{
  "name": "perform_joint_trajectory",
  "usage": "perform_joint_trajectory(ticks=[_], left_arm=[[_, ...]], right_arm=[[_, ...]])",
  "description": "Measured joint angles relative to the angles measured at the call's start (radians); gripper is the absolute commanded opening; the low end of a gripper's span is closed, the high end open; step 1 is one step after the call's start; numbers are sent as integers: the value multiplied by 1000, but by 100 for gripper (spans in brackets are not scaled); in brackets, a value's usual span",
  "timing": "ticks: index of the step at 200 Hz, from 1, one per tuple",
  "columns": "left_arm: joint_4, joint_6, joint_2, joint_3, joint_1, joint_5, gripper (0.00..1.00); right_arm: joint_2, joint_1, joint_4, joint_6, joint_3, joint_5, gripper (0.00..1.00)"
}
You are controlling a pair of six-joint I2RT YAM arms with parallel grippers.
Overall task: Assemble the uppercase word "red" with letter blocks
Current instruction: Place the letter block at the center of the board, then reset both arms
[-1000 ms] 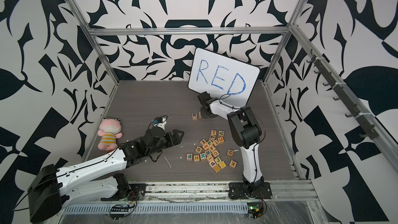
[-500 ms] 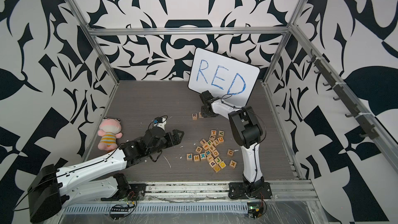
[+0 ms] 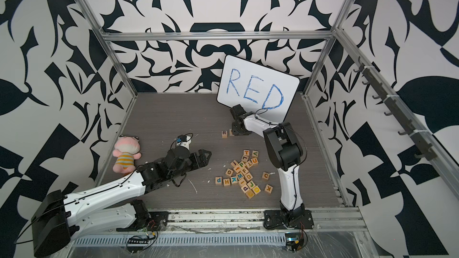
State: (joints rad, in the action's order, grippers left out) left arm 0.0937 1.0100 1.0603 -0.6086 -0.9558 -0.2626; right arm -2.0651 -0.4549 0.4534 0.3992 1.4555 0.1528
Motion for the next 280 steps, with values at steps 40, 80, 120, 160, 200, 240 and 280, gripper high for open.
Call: perform_joint_trajectory(ticks=[40, 80, 120, 160, 200, 240, 280], left_arm=[[9, -22, 0, -1, 0, -4, 94], [32, -40, 43, -42, 0, -18, 93], [42, -75, 229, -176, 0, -30, 94], [1, -99, 385, -262, 0, -26, 96], [-5, -128, 396, -291, 0, -31, 100], [27, -226, 271, -306, 0, -77, 100], [3, -422, 58, -289, 0, -138, 99]], right_arm=[[105, 0, 11, 3, -48, -5, 47], [368, 0, 7, 6, -171, -18, 47], [753, 0, -25, 20, -388, -6, 46], [1064, -1, -72, 36, -595, 59, 47], [1302, -1, -164, 48, -787, 160, 62], [1435, -1, -249, 29, -877, 274, 91], [1520, -1, -351, -10, -943, 368, 99]])
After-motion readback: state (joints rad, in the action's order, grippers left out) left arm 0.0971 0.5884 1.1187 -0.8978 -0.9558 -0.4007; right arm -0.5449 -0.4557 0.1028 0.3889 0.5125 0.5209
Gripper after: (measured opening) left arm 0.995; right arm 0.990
